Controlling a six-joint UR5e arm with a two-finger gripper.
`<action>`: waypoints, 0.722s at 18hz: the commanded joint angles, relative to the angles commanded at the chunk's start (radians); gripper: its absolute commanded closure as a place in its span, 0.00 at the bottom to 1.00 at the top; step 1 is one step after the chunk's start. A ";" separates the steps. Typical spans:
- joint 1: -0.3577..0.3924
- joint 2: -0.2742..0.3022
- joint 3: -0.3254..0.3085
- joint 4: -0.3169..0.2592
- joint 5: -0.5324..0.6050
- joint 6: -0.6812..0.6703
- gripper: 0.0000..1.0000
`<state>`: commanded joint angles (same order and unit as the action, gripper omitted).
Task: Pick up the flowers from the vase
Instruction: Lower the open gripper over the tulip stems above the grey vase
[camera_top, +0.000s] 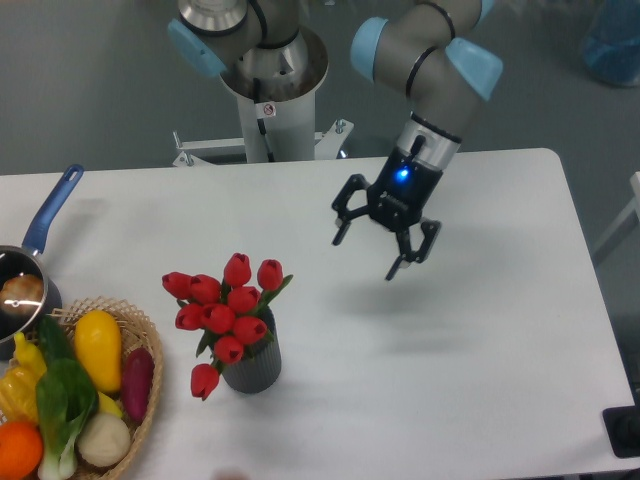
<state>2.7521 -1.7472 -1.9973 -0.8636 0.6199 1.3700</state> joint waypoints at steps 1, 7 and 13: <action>-0.018 -0.002 0.005 0.003 -0.012 -0.017 0.00; -0.118 -0.035 0.031 0.008 -0.091 -0.075 0.00; -0.163 -0.090 0.100 0.011 -0.114 -0.098 0.00</action>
<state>2.5894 -1.8377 -1.8977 -0.8529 0.5062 1.2718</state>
